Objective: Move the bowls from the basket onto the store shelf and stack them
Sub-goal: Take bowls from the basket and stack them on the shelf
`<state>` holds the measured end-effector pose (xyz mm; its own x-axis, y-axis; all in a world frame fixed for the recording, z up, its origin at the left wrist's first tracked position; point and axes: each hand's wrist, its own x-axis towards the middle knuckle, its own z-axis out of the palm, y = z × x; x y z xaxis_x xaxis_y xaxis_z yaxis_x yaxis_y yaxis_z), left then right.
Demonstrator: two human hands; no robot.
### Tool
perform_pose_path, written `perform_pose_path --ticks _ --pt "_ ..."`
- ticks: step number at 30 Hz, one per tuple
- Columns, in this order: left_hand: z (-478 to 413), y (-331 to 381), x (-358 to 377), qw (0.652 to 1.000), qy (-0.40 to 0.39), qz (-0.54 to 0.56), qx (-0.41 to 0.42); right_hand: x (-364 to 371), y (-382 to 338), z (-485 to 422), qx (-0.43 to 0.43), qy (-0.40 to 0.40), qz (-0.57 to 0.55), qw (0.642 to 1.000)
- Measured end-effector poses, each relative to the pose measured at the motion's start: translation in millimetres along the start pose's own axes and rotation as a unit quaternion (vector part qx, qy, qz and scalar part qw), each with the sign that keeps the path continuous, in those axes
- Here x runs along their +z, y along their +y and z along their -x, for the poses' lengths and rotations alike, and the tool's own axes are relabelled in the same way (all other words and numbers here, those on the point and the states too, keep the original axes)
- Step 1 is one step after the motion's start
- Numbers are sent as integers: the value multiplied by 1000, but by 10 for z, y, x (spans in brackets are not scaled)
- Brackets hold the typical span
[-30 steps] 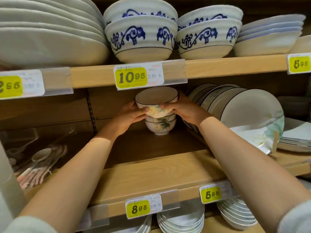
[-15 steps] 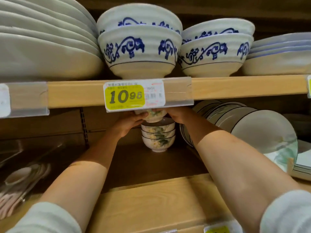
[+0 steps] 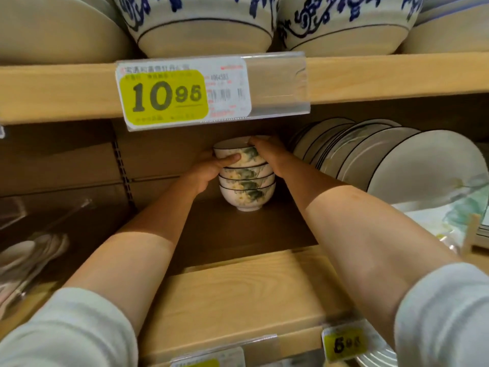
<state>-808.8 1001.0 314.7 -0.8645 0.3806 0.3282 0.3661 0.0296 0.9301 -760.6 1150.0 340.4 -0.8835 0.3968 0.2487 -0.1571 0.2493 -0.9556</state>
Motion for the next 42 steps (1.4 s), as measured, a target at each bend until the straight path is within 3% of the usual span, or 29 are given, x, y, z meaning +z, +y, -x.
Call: perform_pose_path --ticks 6,14,25,35,42 --pt "-24 -101 19 1000 6 -18 -21 52 152 -74 32 18 -10 999" --pt "-39 -137 79 998 23 -42 -28 119 204 -159 49 67 60 995" --pt "38 -99 88 996 15 -71 -42 157 190 -188 3 89 0 996" --pt "83 -40 97 997 11 -31 -64 162 171 -135 27 91 -100 990" --pt "211 58 160 996 7 -15 -87 140 166 -32 25 65 -64 996"
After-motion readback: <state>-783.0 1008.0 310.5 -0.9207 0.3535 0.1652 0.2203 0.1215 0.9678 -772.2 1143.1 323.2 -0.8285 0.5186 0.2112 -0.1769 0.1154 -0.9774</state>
